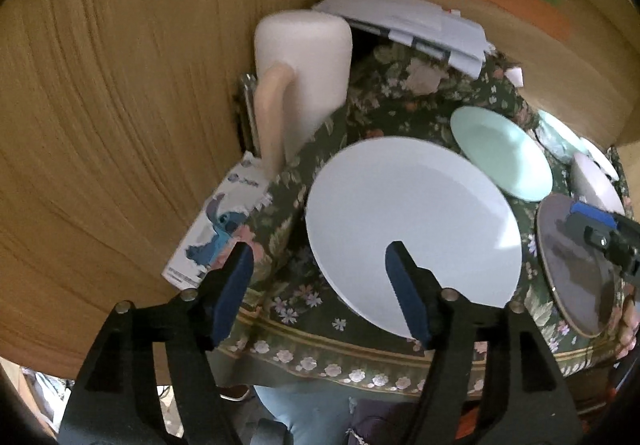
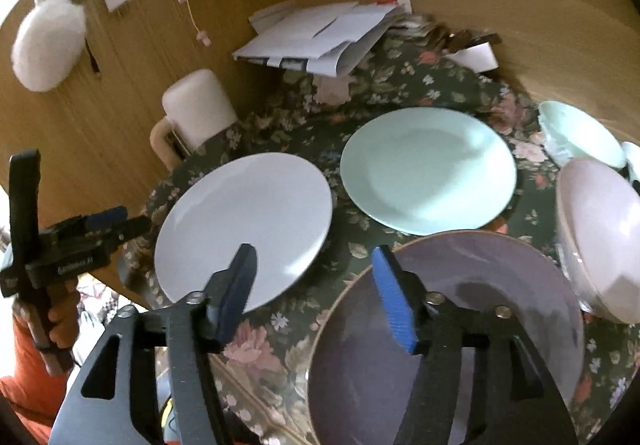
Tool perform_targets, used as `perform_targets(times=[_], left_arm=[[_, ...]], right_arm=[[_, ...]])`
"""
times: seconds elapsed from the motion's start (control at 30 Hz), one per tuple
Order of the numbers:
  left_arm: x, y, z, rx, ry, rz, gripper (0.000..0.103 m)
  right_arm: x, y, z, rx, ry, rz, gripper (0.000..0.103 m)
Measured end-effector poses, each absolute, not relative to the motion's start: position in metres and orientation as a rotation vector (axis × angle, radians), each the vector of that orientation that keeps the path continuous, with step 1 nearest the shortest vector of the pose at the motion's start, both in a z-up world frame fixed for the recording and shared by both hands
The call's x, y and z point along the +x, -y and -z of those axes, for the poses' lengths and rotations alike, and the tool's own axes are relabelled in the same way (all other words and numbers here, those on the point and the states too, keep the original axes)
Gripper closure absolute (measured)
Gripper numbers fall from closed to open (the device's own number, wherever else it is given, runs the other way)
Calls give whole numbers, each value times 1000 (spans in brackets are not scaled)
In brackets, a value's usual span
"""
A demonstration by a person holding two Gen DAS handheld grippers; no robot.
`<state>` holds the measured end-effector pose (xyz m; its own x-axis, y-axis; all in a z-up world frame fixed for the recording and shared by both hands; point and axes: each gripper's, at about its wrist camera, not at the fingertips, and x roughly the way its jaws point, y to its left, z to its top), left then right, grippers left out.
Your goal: Organize plates and bowls
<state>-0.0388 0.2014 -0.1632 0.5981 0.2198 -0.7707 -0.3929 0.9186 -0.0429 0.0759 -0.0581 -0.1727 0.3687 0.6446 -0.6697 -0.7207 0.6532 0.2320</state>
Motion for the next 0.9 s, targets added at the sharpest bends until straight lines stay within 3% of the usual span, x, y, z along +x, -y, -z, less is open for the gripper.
perform_targets(times=[0.43,0.6,0.67,0.73,0.9], left_arm=[[-19,-207,199,-247,-912,-281,32],[-14,-211,204,-263,-922,-272,43],[-12,-214,205,-278,-919,-267,46],[-11,-215,206,-288,-918,-263,49],[-8,-216,205,-303,-918,-235,56]], right_arm=[[99,24,191,-151,-909,-860,43],[107,12,194,-167,-930,-854,43],[110,6,196,-185,-939,-843,47],[113,2,199,-195,-954,-845,58],[119,-4,205,-199,-985,-829,64]])
